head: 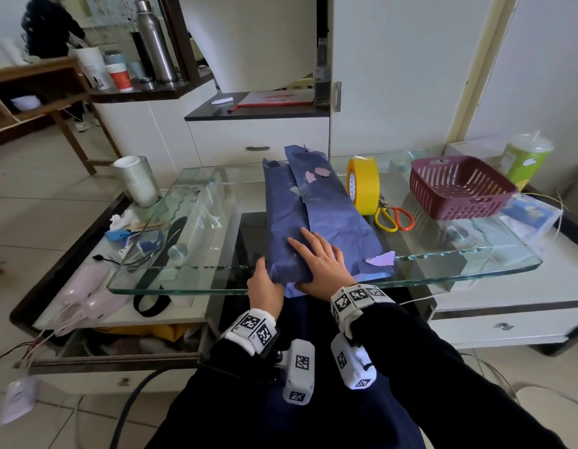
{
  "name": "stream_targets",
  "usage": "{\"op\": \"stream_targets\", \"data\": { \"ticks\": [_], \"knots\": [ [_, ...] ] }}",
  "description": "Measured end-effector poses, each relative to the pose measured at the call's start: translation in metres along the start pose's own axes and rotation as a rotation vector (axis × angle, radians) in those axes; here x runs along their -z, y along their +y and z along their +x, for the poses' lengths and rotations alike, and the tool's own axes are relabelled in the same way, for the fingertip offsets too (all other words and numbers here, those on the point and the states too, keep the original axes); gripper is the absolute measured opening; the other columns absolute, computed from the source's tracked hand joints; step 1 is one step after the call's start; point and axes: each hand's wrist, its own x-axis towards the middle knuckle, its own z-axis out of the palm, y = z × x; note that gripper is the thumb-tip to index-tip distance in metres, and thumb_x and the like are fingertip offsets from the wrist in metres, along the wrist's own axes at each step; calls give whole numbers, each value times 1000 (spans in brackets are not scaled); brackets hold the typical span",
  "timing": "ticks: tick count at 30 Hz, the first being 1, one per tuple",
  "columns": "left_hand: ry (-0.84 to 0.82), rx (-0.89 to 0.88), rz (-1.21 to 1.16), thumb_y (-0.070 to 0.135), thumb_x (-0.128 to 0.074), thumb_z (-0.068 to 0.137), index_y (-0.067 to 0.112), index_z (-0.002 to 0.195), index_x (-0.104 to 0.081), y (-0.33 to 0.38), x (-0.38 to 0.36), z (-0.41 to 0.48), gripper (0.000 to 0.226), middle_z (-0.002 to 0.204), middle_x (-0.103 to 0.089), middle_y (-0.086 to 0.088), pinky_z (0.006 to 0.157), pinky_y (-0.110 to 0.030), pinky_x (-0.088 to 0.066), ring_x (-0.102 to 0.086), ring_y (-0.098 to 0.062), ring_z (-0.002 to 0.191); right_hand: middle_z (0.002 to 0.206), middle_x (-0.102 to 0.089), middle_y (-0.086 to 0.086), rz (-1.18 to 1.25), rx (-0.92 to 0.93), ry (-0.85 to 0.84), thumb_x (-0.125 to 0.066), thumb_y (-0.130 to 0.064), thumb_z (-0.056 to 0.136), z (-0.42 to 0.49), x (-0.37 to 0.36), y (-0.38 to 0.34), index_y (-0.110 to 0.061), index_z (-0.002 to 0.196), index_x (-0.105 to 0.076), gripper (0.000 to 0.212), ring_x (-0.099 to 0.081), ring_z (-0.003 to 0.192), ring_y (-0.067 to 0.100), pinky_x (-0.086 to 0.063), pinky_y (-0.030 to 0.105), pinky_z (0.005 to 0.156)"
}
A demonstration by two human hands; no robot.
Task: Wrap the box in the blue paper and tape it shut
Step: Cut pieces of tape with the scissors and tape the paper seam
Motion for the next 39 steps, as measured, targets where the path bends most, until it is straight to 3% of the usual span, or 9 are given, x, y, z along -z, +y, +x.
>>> {"op": "stream_targets", "data": {
  "ticks": [2, 5, 8, 10, 14, 18, 23, 30, 39],
  "knots": [
    [-39, -45, 65, 9, -55, 89, 15, 143, -36, -2, -1, 3, 58, 121, -61, -20, 95, -37, -47, -58, -37, 110, 159, 4, -4, -34, 13, 20, -55, -22, 87, 0, 1, 1, -33, 150, -10, 78, 1, 147, 19, -8, 40, 116],
    [-101, -150, 201, 7, -47, 92, 22, 149, -20, -1, -3, 3, 65, 136, -51, -14, 101, -36, -42, -54, -31, 121, 160, 3, -5, -78, 42, 36, -44, -16, 91, -2, 8, 5, -32, 150, -11, 69, 0, 147, 18, -8, 40, 115],
    [-162, -261, 354, 2, -40, 95, 17, 151, -8, 2, -7, 0, 66, 158, -15, -11, 108, -35, -33, -36, -29, 137, 160, 4, -5, -115, 31, 24, -39, -15, 94, -4, 12, 13, -32, 150, -14, 63, 1, 148, 16, -8, 42, 116],
    [-190, -300, 426, -6, -39, 91, 14, 151, 0, 2, -12, -1, 73, 159, 4, -10, 109, -33, -29, -28, -30, 140, 160, 4, -6, -146, 6, 11, -37, -15, 95, -6, 12, 19, -31, 150, -15, 61, 3, 148, 15, -8, 43, 116],
    [-197, -395, 473, -13, -40, 84, 8, 149, 8, 4, -18, 0, 83, 157, 17, -12, 116, -29, -17, -7, -28, 147, 160, 3, -9, -187, -15, -36, -31, -19, 99, -6, 12, 27, -28, 151, -10, 57, 4, 148, 12, -5, 44, 117],
    [-189, -510, 510, -17, -42, 75, 4, 148, 7, 3, -17, 5, 90, 156, 17, -15, 120, -28, -1, 9, -24, 148, 159, -5, -10, -198, -10, -24, -32, -20, 99, -6, 6, 31, -28, 150, -14, 55, -1, 148, 12, -6, 41, 116],
    [-270, -557, 550, -12, -41, 76, 4, 148, -6, 1, -9, 12, 82, 158, 6, -11, 117, -24, 6, 4, -23, 148, 160, -4, -6, 6, -45, -111, -43, -7, 85, -2, 7, 29, -27, 151, -13, 75, -17, 145, 16, -15, 34, 116],
    [-263, -556, 593, -2, -48, 75, 4, 146, -22, 2, -17, 13, 76, 157, -10, -9, 116, -25, -3, -8, -20, 147, 154, -20, 1, 260, -187, -32, -43, -4, 86, -4, 7, 28, -15, 145, -28, 62, -43, 130, 32, -38, 46, 104],
    [-234, -538, 487, -15, -42, 77, 14, 143, -32, -12, 3, 12, 73, 152, -20, -2, 104, -29, -37, -29, -27, 132, 142, -35, 5, 141, -153, 55, -45, -4, 86, -11, -1, 21, -15, 136, -42, 52, -43, 125, 29, -36, 39, 101]
  ]
}}
